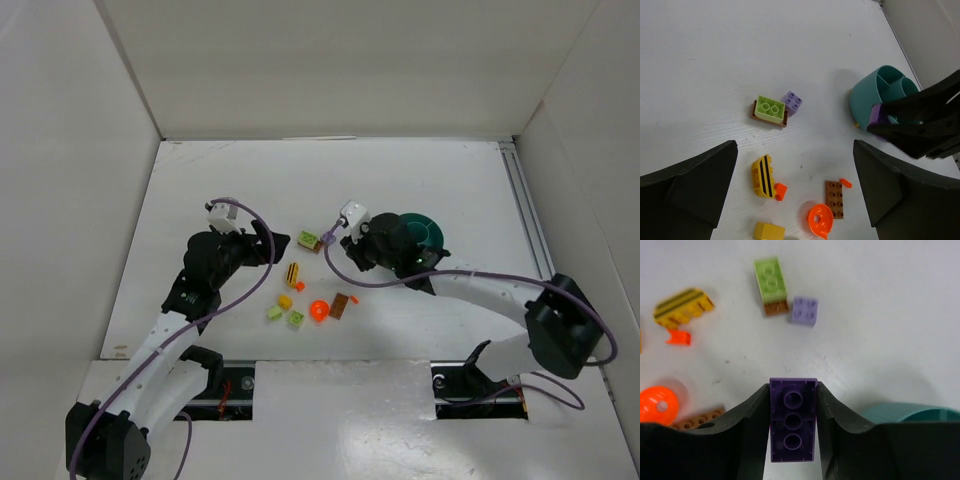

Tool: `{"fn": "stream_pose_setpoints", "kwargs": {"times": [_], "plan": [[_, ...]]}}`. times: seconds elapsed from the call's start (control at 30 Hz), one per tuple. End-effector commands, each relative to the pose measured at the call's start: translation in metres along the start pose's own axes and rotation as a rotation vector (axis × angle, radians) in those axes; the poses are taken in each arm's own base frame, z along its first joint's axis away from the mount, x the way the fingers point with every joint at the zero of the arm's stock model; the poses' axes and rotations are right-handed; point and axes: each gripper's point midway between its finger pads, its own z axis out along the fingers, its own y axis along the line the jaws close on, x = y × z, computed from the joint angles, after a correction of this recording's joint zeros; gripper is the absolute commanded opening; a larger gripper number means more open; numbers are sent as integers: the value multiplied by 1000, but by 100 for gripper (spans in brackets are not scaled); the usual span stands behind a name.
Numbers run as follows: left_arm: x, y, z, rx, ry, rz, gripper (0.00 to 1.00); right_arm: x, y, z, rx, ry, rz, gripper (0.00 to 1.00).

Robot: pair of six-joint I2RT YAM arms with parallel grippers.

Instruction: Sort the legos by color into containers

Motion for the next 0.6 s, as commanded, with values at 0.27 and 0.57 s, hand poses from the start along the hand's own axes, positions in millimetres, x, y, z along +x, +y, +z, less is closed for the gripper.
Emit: {"fn": "stream_pose_setpoints", "kwargs": {"times": [0.27,0.57], "plan": [[-6,-26,13,127,26,-4,100,-80,-77,-62,-151,-525,-286,30],[-14,-32,19,155,15,32,100,-62,-66,-56,-355,-571,-378,32]]}}
